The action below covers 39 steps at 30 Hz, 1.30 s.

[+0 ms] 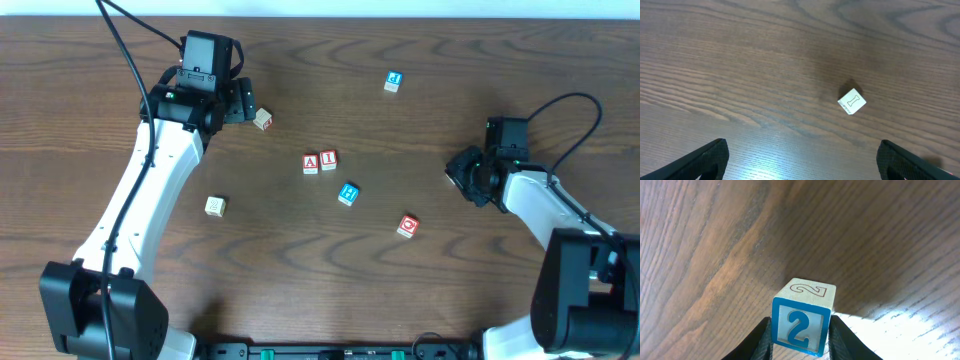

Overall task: Spell out Ai2
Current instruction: 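Move the right gripper to the blue 2 block and grasp it, then carry the 2 block with the right gripper beside the I block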

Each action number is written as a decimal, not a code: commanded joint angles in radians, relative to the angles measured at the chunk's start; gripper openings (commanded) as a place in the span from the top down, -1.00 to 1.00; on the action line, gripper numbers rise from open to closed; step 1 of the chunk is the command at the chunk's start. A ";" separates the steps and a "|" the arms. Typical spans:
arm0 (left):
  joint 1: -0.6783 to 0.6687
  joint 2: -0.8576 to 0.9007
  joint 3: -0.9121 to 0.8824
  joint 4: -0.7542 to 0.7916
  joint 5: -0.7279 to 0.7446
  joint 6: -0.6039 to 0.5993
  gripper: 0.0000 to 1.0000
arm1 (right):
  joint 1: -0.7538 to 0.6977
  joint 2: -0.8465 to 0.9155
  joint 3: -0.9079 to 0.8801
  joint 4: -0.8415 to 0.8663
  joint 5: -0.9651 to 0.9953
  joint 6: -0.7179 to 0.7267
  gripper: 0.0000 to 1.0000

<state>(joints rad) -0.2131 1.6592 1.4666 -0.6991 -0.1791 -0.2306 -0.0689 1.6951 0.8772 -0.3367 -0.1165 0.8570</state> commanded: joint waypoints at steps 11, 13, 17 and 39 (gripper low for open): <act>0.005 -0.006 0.017 0.001 0.004 0.014 -0.91 | 0.085 0.007 0.106 -0.011 -0.075 -0.265 0.60; 0.005 -0.006 0.017 0.001 0.004 0.014 -0.90 | 0.139 0.007 0.146 -0.022 -0.074 -0.299 0.65; 0.005 -0.006 0.017 0.001 0.004 0.014 -0.90 | 0.245 0.007 0.211 -0.023 -0.050 -0.313 0.78; 0.024 -0.006 0.017 -0.007 0.004 0.014 -0.91 | 0.502 0.216 0.465 -0.227 -0.013 -0.323 0.97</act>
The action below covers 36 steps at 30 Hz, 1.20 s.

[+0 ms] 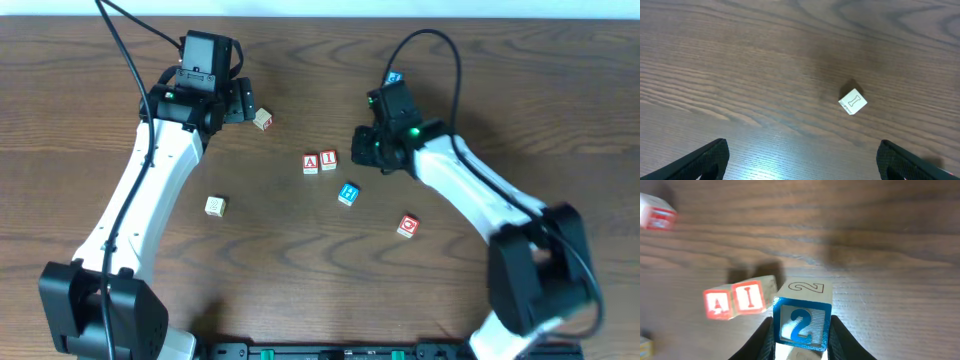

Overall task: Spell out Ai2
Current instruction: 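Carry the 2 block with the right gripper beside the I block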

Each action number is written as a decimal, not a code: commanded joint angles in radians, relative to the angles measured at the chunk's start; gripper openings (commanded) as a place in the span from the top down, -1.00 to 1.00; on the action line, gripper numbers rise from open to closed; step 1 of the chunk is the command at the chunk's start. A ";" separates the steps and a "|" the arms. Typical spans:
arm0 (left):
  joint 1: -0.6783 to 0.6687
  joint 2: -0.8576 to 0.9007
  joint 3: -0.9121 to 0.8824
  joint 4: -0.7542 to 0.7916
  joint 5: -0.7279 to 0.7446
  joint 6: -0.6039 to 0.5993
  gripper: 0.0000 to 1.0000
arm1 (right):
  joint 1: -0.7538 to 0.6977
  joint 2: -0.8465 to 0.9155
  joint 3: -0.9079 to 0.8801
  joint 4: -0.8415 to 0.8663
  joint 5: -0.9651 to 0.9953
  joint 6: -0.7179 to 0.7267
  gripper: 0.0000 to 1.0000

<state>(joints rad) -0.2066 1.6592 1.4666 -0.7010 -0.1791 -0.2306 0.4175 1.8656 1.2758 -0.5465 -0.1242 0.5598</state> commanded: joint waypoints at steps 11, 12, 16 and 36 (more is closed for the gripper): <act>0.065 -0.006 0.017 -0.010 0.005 0.014 -0.91 | 0.027 0.133 0.200 -0.128 0.016 -0.117 0.97; 0.069 -0.006 0.017 -0.010 0.005 0.014 -0.91 | 0.031 0.133 0.200 -0.131 0.016 -0.129 0.97; 0.072 -0.006 0.017 -0.009 0.005 0.014 -0.90 | 0.045 0.133 0.200 -0.143 0.019 -0.148 0.97; 0.072 -0.006 0.017 -0.009 0.022 0.014 -0.91 | 0.069 0.151 0.200 -0.153 0.101 -0.158 0.97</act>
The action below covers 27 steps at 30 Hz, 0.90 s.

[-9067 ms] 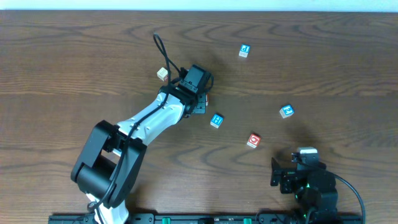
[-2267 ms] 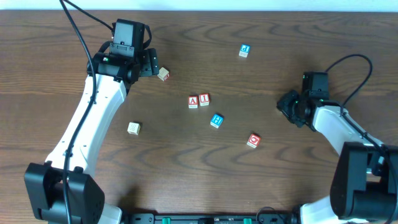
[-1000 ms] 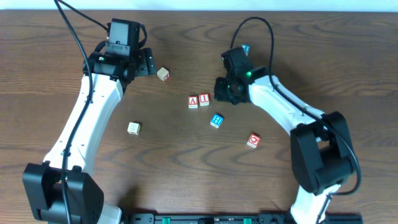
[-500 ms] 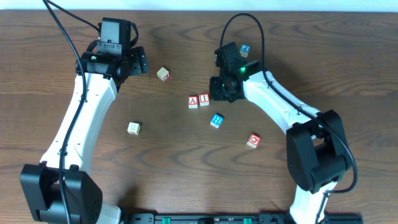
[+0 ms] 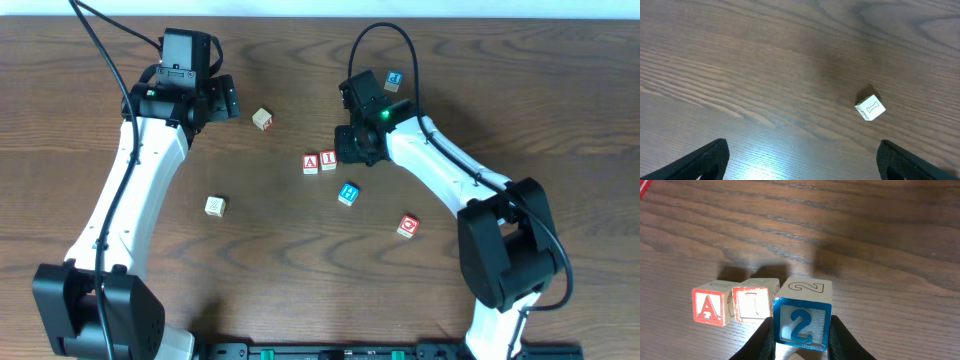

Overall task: Spell out Ai2
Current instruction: 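Carry the 2 block with the right gripper beside the I block, then lower the 2 block right of the I block and open gripper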

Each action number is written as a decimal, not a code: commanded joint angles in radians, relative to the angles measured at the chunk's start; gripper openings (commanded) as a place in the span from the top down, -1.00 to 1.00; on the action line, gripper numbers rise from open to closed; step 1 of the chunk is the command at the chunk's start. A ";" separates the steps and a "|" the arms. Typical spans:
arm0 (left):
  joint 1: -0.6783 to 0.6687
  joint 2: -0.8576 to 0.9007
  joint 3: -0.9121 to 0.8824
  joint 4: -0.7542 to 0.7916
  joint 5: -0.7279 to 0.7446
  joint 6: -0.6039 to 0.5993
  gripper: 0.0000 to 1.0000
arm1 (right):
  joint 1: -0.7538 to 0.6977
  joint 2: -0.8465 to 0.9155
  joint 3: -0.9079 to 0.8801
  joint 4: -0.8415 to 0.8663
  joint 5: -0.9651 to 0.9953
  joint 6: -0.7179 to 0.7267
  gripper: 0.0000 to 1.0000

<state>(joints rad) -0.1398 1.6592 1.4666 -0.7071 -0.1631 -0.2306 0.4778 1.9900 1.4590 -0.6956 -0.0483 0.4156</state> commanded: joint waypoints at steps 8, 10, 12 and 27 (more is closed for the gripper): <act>0.005 -0.006 0.017 -0.003 0.006 0.014 -0.91 | 0.018 0.043 0.017 0.017 0.026 -0.021 0.98; 0.005 -0.006 0.017 -0.003 0.006 0.014 -0.91 | 0.019 0.048 0.017 0.022 0.026 -0.032 0.97; 0.005 -0.006 0.017 -0.003 0.006 0.014 -0.91 | 0.021 0.055 0.017 0.022 0.026 -0.032 0.97; 0.005 -0.006 0.017 -0.003 0.006 0.014 -0.91 | 0.050 0.059 0.017 0.027 0.023 -0.032 0.97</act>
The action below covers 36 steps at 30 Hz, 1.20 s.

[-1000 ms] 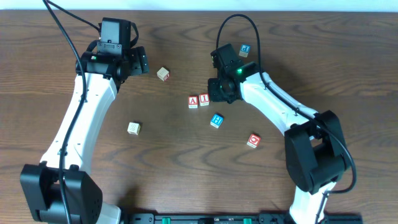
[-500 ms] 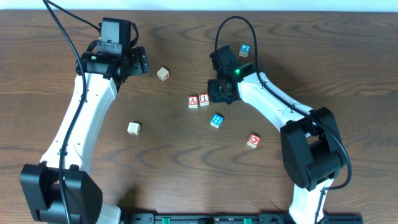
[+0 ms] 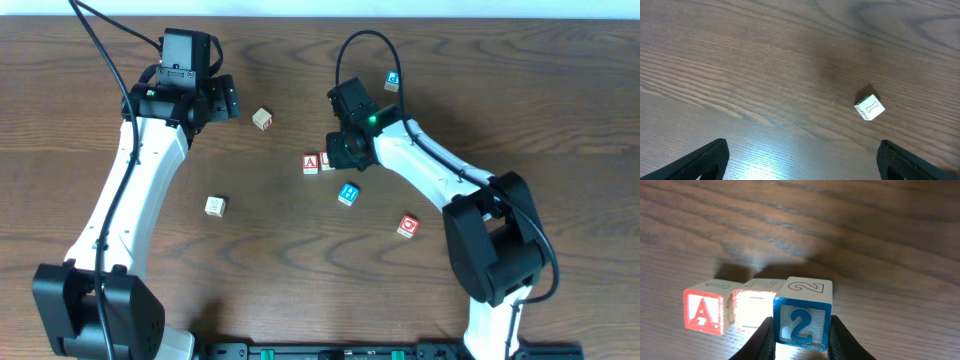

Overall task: Spell out Ai2
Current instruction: 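Lower the 2 block right of the I block and open gripper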

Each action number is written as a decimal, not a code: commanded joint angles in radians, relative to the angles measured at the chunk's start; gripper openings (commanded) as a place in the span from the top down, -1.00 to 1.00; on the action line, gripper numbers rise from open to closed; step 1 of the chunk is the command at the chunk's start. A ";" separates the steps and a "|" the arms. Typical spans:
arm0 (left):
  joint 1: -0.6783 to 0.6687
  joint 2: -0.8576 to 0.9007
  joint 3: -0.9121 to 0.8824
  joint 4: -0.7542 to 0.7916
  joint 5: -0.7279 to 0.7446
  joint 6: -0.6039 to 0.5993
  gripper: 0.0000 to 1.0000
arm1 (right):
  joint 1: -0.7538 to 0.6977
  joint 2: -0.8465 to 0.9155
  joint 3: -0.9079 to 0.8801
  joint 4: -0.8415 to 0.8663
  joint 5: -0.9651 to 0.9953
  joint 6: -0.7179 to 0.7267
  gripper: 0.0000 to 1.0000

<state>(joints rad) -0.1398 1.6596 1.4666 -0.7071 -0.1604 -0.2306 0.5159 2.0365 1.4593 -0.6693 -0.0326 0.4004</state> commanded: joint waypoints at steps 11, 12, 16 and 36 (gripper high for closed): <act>0.005 -0.006 0.017 -0.003 0.004 0.014 -0.91 | 0.011 0.013 0.016 0.001 0.022 -0.016 0.76; 0.005 -0.006 0.017 -0.003 0.004 0.014 -0.91 | 0.011 0.013 0.016 0.002 0.022 -0.016 0.67; 0.005 -0.006 0.017 -0.003 0.004 0.014 -0.91 | 0.011 0.013 0.016 0.004 0.022 -0.016 0.44; 0.005 -0.006 0.017 -0.003 0.004 0.014 -0.91 | 0.009 0.012 0.017 0.037 0.023 -0.016 -0.05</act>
<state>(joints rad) -0.1398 1.6592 1.4666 -0.7071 -0.1604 -0.2306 0.5194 2.0377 1.4593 -0.6453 -0.0250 0.3893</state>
